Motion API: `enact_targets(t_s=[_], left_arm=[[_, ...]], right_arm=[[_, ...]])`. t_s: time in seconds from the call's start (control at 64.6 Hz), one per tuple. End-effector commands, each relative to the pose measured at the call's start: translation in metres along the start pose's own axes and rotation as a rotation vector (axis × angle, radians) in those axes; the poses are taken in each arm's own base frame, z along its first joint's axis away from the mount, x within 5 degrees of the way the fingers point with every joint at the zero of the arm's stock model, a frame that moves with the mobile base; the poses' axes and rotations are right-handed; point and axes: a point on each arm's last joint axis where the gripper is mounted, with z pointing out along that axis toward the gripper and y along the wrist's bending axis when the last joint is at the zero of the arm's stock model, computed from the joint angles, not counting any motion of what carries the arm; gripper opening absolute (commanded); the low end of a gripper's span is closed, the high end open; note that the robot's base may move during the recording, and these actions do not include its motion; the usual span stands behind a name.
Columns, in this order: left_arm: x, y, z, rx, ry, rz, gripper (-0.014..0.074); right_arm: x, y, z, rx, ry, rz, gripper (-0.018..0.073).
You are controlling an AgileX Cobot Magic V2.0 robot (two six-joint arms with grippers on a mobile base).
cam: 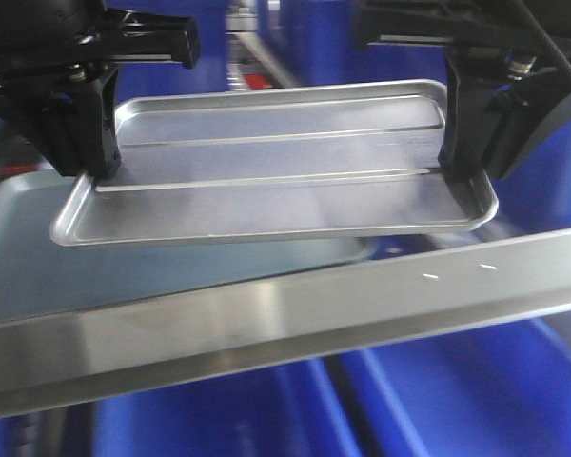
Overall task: Grab silver tray and stack on right shelf
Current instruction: 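Position the held tray above the larger silver tray on the shelf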
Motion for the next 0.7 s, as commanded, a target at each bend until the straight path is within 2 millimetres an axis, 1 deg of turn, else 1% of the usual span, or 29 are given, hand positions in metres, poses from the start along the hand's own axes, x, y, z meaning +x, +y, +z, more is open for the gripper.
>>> enact_targets(t_s=[0.0, 0.681], left_arm=[[-0.0078, -0.0052, -0.0221, 0.063, -0.088, 0.006, -0.0092], [-0.0078, -0.0052, -0.0221, 0.063, -0.088, 0.006, -0.0092]], right_arm=[[-0.0114, 0.0054, -0.0180, -0.083, -0.110, -0.014, 0.0059], [-0.0114, 0.0055, -0.0180, -0.084, -0.111, -0.014, 0.0059]])
